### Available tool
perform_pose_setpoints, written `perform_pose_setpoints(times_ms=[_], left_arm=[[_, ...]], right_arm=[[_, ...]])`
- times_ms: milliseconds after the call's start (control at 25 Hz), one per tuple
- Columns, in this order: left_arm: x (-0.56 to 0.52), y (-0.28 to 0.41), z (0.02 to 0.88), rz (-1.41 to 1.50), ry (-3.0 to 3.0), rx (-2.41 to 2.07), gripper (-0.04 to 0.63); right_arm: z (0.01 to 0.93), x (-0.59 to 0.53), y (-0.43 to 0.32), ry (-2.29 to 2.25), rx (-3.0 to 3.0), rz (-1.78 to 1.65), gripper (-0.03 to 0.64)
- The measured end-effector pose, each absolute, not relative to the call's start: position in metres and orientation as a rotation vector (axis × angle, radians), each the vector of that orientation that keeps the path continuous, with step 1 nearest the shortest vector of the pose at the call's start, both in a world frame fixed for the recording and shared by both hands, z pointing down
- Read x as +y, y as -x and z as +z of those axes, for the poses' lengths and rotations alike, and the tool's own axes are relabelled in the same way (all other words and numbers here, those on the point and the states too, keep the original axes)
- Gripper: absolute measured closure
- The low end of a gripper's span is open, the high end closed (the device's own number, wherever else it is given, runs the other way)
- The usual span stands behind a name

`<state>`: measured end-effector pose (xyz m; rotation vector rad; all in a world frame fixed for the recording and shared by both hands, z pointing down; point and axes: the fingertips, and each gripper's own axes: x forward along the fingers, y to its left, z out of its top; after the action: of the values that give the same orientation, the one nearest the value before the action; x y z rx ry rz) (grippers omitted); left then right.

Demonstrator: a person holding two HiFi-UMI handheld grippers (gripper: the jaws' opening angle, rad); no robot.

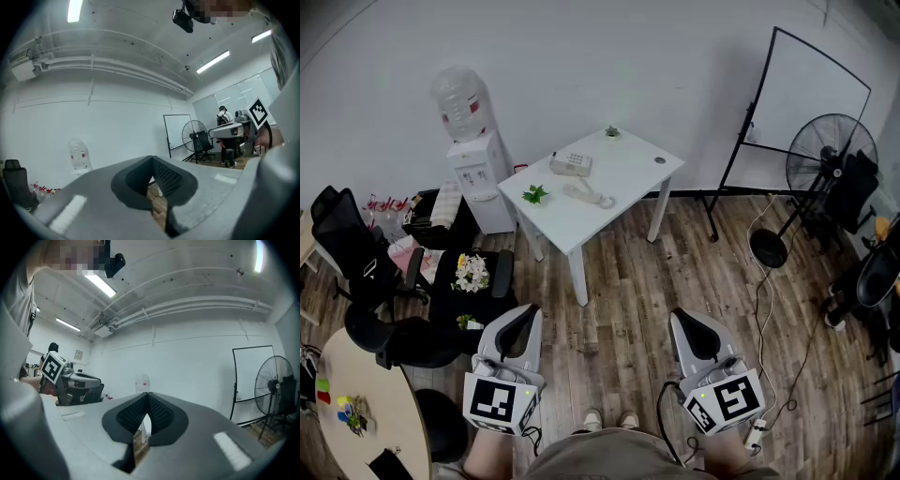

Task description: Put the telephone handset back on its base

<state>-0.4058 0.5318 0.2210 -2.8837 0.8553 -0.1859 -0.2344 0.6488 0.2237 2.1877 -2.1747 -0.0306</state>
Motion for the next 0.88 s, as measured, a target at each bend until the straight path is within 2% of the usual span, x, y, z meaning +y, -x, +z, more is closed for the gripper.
perform_pose_setpoints(times_ms=[880], left_arm=[[0.566,0.363,0.226,-0.189,2.883,0.870,0.594]], right_arm=[[0.224,0.692,0.190,-2.203,-2.182,-0.019,0.589]])
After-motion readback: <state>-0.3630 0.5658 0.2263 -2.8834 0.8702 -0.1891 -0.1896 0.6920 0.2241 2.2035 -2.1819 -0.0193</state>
